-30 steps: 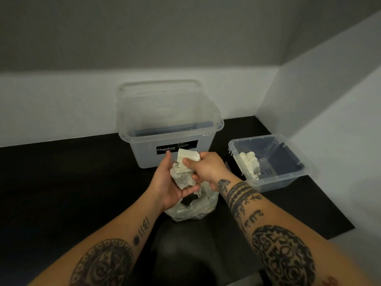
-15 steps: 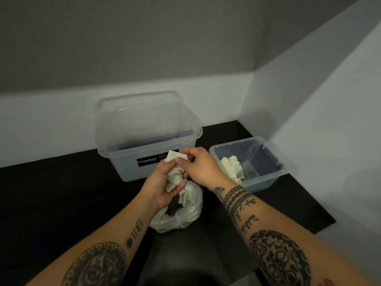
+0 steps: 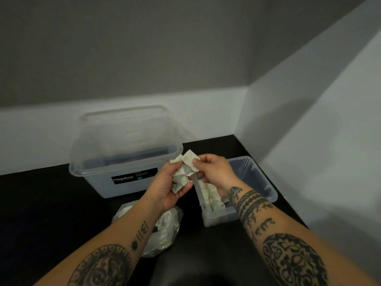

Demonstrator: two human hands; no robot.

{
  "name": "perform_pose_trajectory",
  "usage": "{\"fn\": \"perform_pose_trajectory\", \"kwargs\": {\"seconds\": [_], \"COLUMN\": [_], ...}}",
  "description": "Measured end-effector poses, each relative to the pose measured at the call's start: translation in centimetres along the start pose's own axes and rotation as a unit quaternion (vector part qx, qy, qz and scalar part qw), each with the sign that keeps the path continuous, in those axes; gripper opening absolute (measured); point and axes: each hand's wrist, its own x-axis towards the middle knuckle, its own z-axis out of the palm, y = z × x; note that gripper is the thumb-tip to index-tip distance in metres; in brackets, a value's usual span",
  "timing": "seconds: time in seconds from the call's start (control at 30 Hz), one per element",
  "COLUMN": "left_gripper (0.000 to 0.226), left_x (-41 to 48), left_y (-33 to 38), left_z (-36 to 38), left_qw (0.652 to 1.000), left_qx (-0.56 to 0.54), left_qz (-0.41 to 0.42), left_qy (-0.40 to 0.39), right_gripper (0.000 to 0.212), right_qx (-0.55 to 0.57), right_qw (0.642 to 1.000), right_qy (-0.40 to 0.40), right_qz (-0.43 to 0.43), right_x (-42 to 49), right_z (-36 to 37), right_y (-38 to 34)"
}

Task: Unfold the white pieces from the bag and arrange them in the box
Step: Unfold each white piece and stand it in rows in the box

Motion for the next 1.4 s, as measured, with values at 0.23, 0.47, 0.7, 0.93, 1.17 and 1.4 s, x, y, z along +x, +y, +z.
{"fn": "perform_pose_trajectory", "kwargs": {"seconds": [0.23,0.47,0.7,0.93,1.17,1.4], "left_gripper": [0.029,0.032,0.016,0.026,0.016,0.017], "left_x": [2.5,3.8,4.6,5.2,5.5,5.2], "left_y": [-1.8,-3.4,-3.3,-4.4,-4.6,-4.9], "left_z": [4.4,6.9,7.6,8.8,8.9,9.6], "left_qw": [0.998,0.999,0.996,0.994,0.993,0.99], "left_qx": [-0.049,-0.017,-0.073,-0.089,0.066,0.097], "left_qz": [-0.027,-0.021,0.015,0.03,0.071,0.087], "left_qy": [0.037,0.026,0.048,0.047,0.066,0.05], "right_gripper": [0.019,0.028,0.037,0.008,0.014,0.011], "right_qx": [-0.177,-0.453,-0.081,0.067,-0.233,-0.273], "right_qw": [0.979,0.868,0.991,0.996,0.963,0.946], "right_qy": [-0.086,-0.133,-0.045,-0.047,-0.067,-0.049], "right_qz": [-0.056,-0.151,-0.092,0.03,-0.119,-0.167], "right_x": [2.8,4.3,5.4,5.1,5.9,5.5], "right_z": [-6.8,-9.7,-9.5,-9.7,-12.4,-12.2], "right_y": [-1.0,-3.7,-2.4,-0.2,-0.7,-1.1]}}
